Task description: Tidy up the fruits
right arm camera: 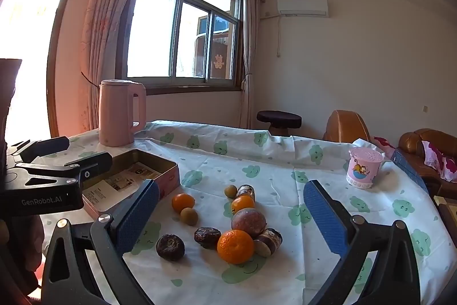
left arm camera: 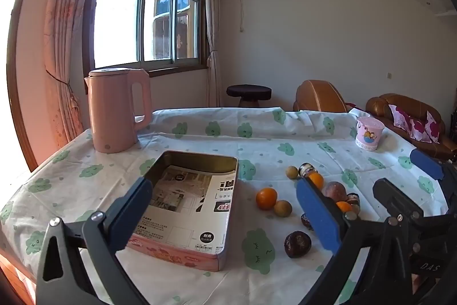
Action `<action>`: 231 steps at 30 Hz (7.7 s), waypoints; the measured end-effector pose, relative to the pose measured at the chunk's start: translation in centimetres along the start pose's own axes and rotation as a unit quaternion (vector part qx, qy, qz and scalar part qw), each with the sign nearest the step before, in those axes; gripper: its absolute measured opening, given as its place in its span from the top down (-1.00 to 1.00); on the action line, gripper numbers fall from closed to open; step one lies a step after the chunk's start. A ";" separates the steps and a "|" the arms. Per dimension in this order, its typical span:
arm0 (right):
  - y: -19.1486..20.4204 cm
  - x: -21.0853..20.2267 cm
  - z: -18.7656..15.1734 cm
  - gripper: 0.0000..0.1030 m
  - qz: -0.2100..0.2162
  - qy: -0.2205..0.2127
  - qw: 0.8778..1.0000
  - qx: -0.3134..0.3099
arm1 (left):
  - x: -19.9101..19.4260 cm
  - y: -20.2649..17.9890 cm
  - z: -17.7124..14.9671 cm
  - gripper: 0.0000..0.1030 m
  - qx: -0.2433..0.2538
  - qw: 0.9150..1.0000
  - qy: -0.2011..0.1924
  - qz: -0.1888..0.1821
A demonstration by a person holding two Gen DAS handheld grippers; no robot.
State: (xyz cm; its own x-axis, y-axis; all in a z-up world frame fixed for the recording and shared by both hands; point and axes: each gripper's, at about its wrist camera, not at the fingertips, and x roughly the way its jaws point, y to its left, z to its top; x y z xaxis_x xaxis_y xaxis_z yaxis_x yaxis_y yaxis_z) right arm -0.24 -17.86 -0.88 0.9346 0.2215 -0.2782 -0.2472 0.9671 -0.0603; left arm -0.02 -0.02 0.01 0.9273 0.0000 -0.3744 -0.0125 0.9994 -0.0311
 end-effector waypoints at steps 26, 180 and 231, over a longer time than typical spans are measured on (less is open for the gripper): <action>0.0 0.3 -0.7 -0.98 0.002 0.001 1.000 0.009 | 0.4 0.1 -0.8 -1.00 0.012 1.000 0.010 0.009; -1.3 5.3 -4.9 0.15 0.054 0.108 0.993 -0.005 | 4.4 -3.0 -5.8 0.25 0.045 0.989 0.077 -0.114; -1.4 1.7 -4.8 0.15 0.061 -0.011 0.998 -0.008 | 1.8 -3.0 -4.5 0.25 0.074 0.996 -0.022 -0.048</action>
State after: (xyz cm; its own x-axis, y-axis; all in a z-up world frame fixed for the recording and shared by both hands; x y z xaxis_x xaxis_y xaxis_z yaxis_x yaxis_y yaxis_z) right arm 0.51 -19.47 -5.92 0.9031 0.3396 -0.2628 -0.3625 0.9310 -0.0430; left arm 0.05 -3.13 -4.72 0.9373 -0.0966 -0.3348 0.1280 0.9891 0.0729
